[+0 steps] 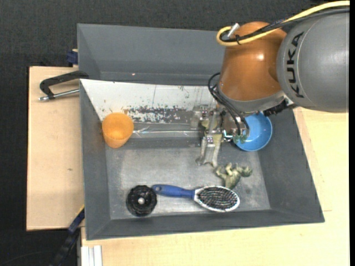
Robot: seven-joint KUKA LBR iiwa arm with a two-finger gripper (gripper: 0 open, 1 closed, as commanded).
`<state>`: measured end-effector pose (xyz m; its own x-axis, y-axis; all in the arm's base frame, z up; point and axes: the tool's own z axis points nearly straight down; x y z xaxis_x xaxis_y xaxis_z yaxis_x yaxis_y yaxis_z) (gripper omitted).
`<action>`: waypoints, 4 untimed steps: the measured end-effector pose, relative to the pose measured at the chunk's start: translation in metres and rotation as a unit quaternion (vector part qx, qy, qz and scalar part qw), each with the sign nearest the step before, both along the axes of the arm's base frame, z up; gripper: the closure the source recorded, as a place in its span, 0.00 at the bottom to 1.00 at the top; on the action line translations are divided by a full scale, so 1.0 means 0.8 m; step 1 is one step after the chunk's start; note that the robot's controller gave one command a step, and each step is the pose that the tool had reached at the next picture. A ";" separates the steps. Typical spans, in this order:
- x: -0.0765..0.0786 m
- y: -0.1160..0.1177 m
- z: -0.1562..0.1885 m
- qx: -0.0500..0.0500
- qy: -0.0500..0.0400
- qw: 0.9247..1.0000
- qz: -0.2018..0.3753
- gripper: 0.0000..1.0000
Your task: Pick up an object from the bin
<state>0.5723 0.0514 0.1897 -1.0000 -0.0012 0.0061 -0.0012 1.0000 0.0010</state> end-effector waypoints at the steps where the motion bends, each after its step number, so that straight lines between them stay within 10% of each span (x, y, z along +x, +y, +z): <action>1: -0.057 0.061 -0.124 0.001 -0.001 0.965 0.264 0.00; 2: -0.092 0.148 -0.150 0.003 -0.002 0.967 0.254 0.00; 3: -0.089 0.141 -0.149 0.001 -0.003 0.968 0.250 1.00; 4: -0.089 0.141 -0.149 0.001 -0.003 0.968 0.249 0.00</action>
Offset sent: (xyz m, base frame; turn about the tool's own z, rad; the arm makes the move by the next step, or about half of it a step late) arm -0.0448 0.0472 -0.0981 -0.5334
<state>0.5015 0.1641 0.0707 -0.8750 -0.4842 -0.0009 -0.4842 0.8750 0.0016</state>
